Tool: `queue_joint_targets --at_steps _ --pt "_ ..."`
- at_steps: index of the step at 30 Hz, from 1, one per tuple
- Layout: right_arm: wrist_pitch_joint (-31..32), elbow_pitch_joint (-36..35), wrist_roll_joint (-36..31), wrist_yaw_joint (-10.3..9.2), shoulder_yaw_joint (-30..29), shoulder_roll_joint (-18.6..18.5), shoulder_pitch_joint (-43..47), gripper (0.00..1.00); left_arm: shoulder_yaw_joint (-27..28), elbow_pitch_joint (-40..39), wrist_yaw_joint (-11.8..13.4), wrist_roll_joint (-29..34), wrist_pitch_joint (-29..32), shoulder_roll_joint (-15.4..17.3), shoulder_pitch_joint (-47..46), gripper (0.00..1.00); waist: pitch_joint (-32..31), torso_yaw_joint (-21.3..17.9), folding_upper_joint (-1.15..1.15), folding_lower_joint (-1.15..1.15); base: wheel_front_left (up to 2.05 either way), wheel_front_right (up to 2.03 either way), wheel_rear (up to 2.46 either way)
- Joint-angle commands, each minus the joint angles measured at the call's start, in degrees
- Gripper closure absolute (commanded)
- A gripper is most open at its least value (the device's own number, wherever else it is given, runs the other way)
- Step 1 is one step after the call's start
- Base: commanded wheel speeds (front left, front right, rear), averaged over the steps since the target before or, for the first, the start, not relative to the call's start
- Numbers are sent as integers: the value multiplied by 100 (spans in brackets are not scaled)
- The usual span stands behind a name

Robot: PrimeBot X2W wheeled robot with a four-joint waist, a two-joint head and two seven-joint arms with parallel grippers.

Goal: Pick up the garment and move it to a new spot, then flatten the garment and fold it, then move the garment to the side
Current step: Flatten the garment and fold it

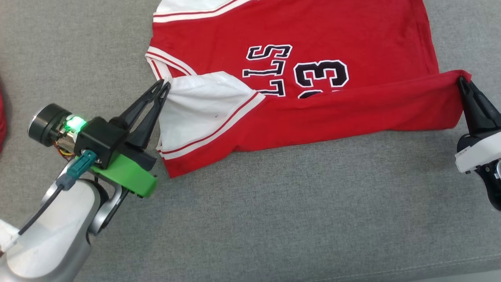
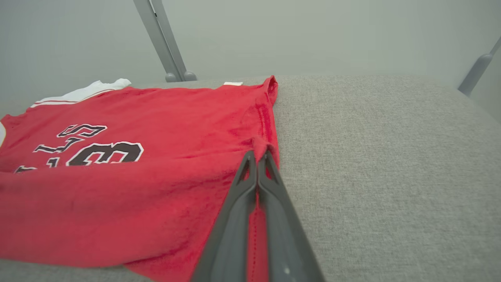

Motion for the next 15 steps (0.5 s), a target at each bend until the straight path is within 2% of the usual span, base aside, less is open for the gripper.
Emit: queue_joint_targets --at_steps 1,6,7,8,9,10,11,12,15 --pt "-17 55 -23 -10 31 25 -131 100 -13 132 -58 6 46 -46 -177 100 142 23 0 0 0 0 0" --pt "-17 254 -57 -10 219 74 -403 100 -122 670 -198 60 88 -210 -524 100 329 35 0 0 0 0 0" --pt "-17 287 -51 -10 245 77 -449 92 -144 770 -235 4 125 -257 -548 100 349 40 0 0 0 0 0" --pt "-17 325 -33 -10 274 82 -492 77 -179 873 -298 -61 142 -314 -583 96 367 46 0 0 0 0 0" --pt "-17 360 -2 -10 300 89 -518 61 -186 959 -345 -138 181 -364 -614 73 375 52 0 0 0 0 0" --pt "-17 398 47 -10 331 93 -538 24 -224 1049 -398 -204 225 -411 -642 53 377 63 0 0 0 0 0" --pt "-17 420 80 -10 355 91 -551 0 -243 1101 -421 -200 222 -431 -686 10 373 73 0 0 0 0 0" --pt "-17 422 94 -10 347 77 -571 0 -249 1172 -419 -211 188 -466 -717 0 359 82 0 0 0 0 0" --pt "-17 337 30 -10 188 60 -515 0 -211 1303 -319 -214 47 -565 -663 0 268 93 0 0 0 0 0"
